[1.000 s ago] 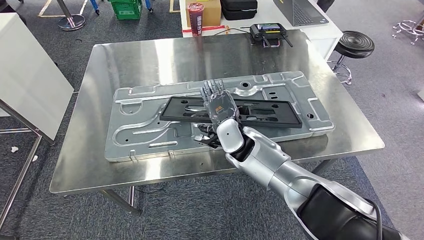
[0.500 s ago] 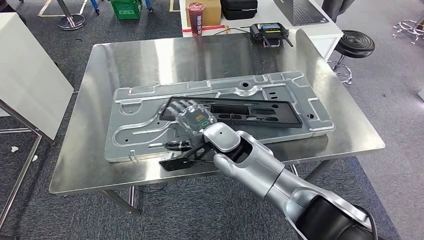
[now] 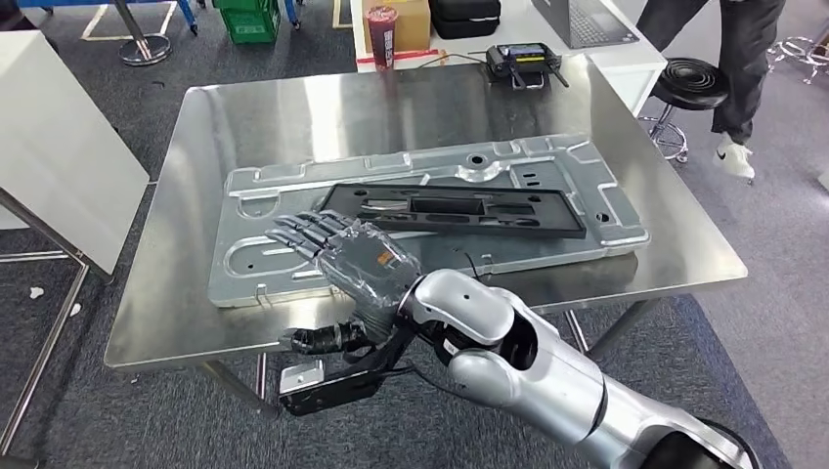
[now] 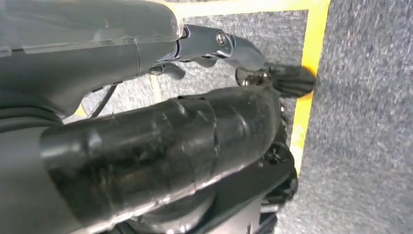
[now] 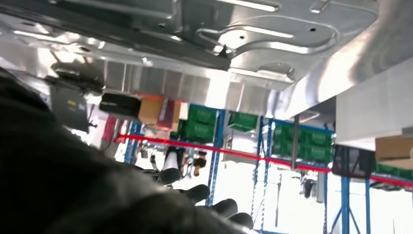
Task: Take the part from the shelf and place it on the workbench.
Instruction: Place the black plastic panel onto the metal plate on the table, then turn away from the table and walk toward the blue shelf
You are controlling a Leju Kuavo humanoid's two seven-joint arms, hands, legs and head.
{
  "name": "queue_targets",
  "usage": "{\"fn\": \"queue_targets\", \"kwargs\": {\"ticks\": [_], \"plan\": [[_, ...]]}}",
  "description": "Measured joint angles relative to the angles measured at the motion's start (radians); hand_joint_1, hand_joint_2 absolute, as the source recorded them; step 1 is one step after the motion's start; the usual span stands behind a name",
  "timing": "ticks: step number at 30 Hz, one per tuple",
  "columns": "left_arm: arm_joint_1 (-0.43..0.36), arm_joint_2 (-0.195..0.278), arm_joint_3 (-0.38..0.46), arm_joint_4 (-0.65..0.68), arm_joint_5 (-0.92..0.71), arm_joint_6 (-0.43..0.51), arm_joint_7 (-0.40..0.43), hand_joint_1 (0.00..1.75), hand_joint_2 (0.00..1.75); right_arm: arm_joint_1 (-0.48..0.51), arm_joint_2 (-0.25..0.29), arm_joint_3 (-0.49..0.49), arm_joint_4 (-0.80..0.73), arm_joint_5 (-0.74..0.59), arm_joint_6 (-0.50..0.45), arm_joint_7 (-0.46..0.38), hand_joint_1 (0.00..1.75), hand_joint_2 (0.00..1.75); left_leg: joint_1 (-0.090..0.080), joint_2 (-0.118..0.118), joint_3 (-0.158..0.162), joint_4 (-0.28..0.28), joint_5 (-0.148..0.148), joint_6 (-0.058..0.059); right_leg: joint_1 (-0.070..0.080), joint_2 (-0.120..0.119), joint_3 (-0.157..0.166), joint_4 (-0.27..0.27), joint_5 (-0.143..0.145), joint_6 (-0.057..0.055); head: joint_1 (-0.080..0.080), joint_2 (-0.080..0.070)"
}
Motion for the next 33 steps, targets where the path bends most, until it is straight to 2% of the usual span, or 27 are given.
{"fn": "queue_targets", "kwargs": {"ticks": [2,3,4,5,7,8,9,10,11,12,13,14,15,17,18,19,20,22,23,24,25,26,27,28,29,30,33], "plan": [[0.000,-0.001,-0.002,0.004,0.001,0.000,0.000,0.00,0.00,0.000,-0.003,0.000,-0.013,0.000,0.000,0.000,0.00,0.00,0.001,-0.001,-0.005,0.000,0.004,-0.015,-0.004,0.000,-0.007,-0.013,0.010,-0.012,0.000,0.000],[0.000,-0.002,-0.003,0.006,0.001,0.000,0.000,0.00,0.00,0.001,-0.004,0.000,-0.019,0.000,0.000,0.000,0.00,0.00,0.002,-0.001,-0.012,0.009,-0.009,-0.022,-0.007,-0.001,-0.012,-0.017,0.019,-0.020,0.000,0.000],[0.001,-0.002,-0.003,0.008,0.001,0.000,0.000,0.00,0.00,0.001,-0.005,0.000,-0.023,-0.001,0.000,0.000,0.00,0.00,0.004,-0.002,-0.024,0.035,-0.039,-0.029,-0.011,-0.002,-0.019,-0.022,0.030,-0.027,0.000,0.000],[0.000,-0.002,-0.004,0.009,0.001,0.000,0.000,0.00,0.00,0.001,-0.005,0.000,-0.027,-0.001,0.000,0.000,0.00,0.00,0.007,-0.002,-0.041,0.082,-0.082,-0.035,-0.011,-0.003,-0.028,-0.024,0.039,-0.031,0.000,0.000],[-0.001,-0.002,-0.004,0.010,0.001,0.000,0.000,0.00,0.00,0.004,-0.006,0.000,-0.031,-0.001,0.000,0.000,0.00,0.00,0.011,-0.002,-0.078,0.212,-0.169,-0.046,-0.011,-0.003,-0.049,-0.023,0.055,-0.034,0.000,0.000],[-0.002,-0.002,-0.004,0.011,0.000,0.000,0.000,0.00,0.00,0.006,-0.006,0.000,-0.033,-0.001,0.000,0.000,0.00,0.00,0.014,-0.002,-0.086,0.261,-0.188,-0.050,-0.011,-0.004,-0.061,-0.021,0.062,-0.032,0.000,0.000],[-0.002,-0.002,-0.004,0.012,0.000,0.000,0.000,0.00,0.00,0.008,-0.007,0.000,-0.033,-0.001,0.000,0.000,0.00,0.00,0.017,-0.002,-0.078,0.278,-0.186,-0.053,-0.012,-0.004,-0.072,-0.018,0.069,-0.029,0.000,0.000],[-0.002,-0.002,-0.004,0.012,0.000,0.000,0.000,0.00,0.00,0.009,-0.008,0.000,-0.034,-0.001,0.000,0.000,0.00,0.00,0.020,-0.002,-0.047,0.252,-0.167,-0.056,-0.013,-0.004,-0.082,-0.015,0.075,-0.026,0.000,0.000],[-0.003,-0.002,-0.004,0.012,0.001,0.000,0.000,0.00,0.00,0.009,-0.008,0.000,-0.035,-0.001,0.000,0.000,0.00,0.00,0.023,-0.001,0.002,0.191,-0.142,-0.058,-0.015,-0.004,-0.092,-0.012,0.081,-0.021,0.000,0.000],[-0.004,-0.002,-0.004,0.012,0.001,0.000,0.000,0.00,0.00,0.009,-0.008,0.000,-0.037,-0.001,0.000,0.000,0.00,0.00,0.024,-0.002,0.056,0.114,-0.129,-0.059,-0.016,-0.004,-0.100,-0.008,0.086,-0.015,0.000,0.000],[-0.005,-0.002,-0.004,0.012,0.001,0.000,0.000,0.00,0.00,0.009,-0.009,0.000,-0.040,-0.001,0.000,0.000,0.00,0.00,0.023,-0.005,0.101,0.049,-0.120,-0.055,-0.017,-0.004,-0.105,-0.005,0.091,-0.008,0.000,0.000],[-0.007,-0.002,-0.004,0.012,0.001,0.000,-0.001,0.00,0.00,0.009,-0.009,-0.001,-0.042,-0.001,0.000,0.000,0.00,0.00,0.021,-0.007,0.126,0.007,-0.120,-0.049,-0.016,-0.004,-0.107,-0.003,0.096,-0.001,0.001,0.000],[-0.008,-0.002,-0.004,0.012,0.001,0.000,-0.001,0.00,0.00,0.009,-0.009,-0.001,-0.044,-0.001,0.000,0.000,0.00,0.00,0.017,-0.010,0.133,-0.009,-0.123,-0.042,-0.016,-0.004,-0.108,-0.004,0.102,0.006,0.001,0.000],[-0.008,-0.002,-0.004,0.013,0.001,0.000,-0.001,0.00,0.00,0.009,-0.011,-0.001,-0.045,-0.001,0.000,0.000,0.00,0.00,0.015,-0.011,0.123,-0.012,-0.112,-0.023,-0.016,-0.003,-0.108,-0.007,0.113,0.021,0.001,0.000],[-0.009,-0.002,-0.004,0.013,0.001,0.000,-0.001,0.00,0.00,0.009,-0.013,-0.002,-0.045,-0.001,0.000,0.000,0.00,0.00,0.015,-0.009,0.118,-0.013,-0.104,-0.012,-0.017,-0.002,-0.114,-0.002,0.106,0.027,0.001,0.000],[-0.010,-0.002,-0.005,0.014,0.001,0.000,-0.001,0.00,0.00,0.009,-0.014,-0.002,-0.045,-0.001,0.000,0.000,0.00,0.00,0.015,-0.006,0.111,-0.016,-0.094,-0.001,-0.017,-0.002,-0.124,0.020,0.080,0.030,0.002,0.000],[-0.010,-0.002,-0.005,0.014,0.001,0.000,-0.001,0.00,0.00,0.009,-0.016,-0.002,-0.045,-0.001,0.000,0.000,0.00,0.00,0.015,-0.004,0.101,-0.017,-0.083,0.009,-0.018,-0.002,-0.140,0.061,0.038,0.032,0.002,0.000],[-0.011,-0.002,-0.005,0.014,0.001,0.000,-0.001,0.00,0.00,0.010,-0.019,-0.002,-0.045,-0.001,0.000,0.000,0.00,0.00,0.010,-0.002,0.076,-0.016,-0.063,0.020,-0.015,-0.002,-0.181,0.189,-0.056,0.034,0.002,0.000],[-0.011,-0.002,-0.005,0.014,0.001,0.000,-0.001,0.00,0.00,0.012,-0.020,-0.002,-0.045,-0.001,0.000,0.000,0.00,0.00,0.006,-0.002,0.063,-0.015,-0.055,0.022,-0.014,-0.002,-0.193,0.246,-0.081,0.034,0.002,0.000],[-0.011,-0.003,-0.005,0.015,0.001,0.000,-0.001,0.00,0.00,0.013,-0.021,-0.002,-0.045,-0.001,0.000,0.000,0.00,0.00,0.002,-0.001,0.049,-0.013,-0.046,0.023,-0.012,-0.002,-0.192,0.277,-0.087,0.032,0.002,0.000],[-0.010,-0.003,-0.005,0.015,0.001,0.000,-0.001,0.00,0.00,0.014,-0.023,-0.002,-0.045,-0.001,0.000,0.000,0.00,0.00,-0.002,-0.002,0.037,-0.011,-0.038,0.024,-0.008,-0.002,-0.171,0.270,-0.073,0.026,0.002,0.000],[-0.011,-0.003,-0.005,0.015,0.001,0.000,-0.001,0.00,0.00,0.014,-0.023,-0.002,-0.045,-0.001,0.000,0.000,0.00,0.00,-0.007,-0.002,0.026,-0.009,-0.031,0.025,-0.003,-0.002,-0.130,0.225,-0.050,0.016,0.002,0.000],[-0.011,-0.003,-0.005,0.015,0.001,0.000,-0.001,0.00,0.00,0.013,-0.023,-0.002,-0.046,-0.001,0.000,0.000,0.00,0.00,-0.011,-0.003,0.017,-0.007,-0.024,0.025,0.004,-0.002,-0.075,0.154,-0.032,0.002,0.001,0.000],[-0.011,-0.005,-0.005,0.016,0.001,0.000,-0.001,0.00,0.00,0.012,-0.023,-0.002,-0.047,-0.001,0.000,0.000,0.00,0.00,-0.015,-0.004,0.010,-0.005,-0.017,0.023,0.010,-0.003,-0.023,0.078,-0.024,-0.011,0.001,0.000],[-0.011,-0.006,-0.005,0.016,0.001,0.000,-0.001,0.00,0.00,0.012,-0.023,-0.003,-0.049,-0.001,0.000,0.000,0.00,0.00,-0.017,-0.004,0.006,-0.005,-0.010,0.020,0.016,-0.005,0.014,0.022,-0.020,-0.020,0.001,0.000],[-0.011,-0.008,-0.005,0.016,0.001,0.000,-0.001,0.00,0.00,0.011,-0.024,-0.003,-0.051,-0.001,0.000,0.000,0.00,0.00,-0.016,-0.003,0.003,-0.006,-0.004,0.015,0.020,-0.007,0.033,-0.012,-0.021,-0.026,0.001,0.000],[-0.010,-0.008,-0.005,0.019,0.001,0.000,-0.001,0.00,0.00,0.008,-0.024,-0.004,-0.053,-0.001,0.000,0.000,0.00,0.00,-0.015,-0.004,-0.001,-0.013,0.010,-0.003,0.018,-0.011,0.030,-0.042,0.002,-0.036,0.002,0.000]]}}
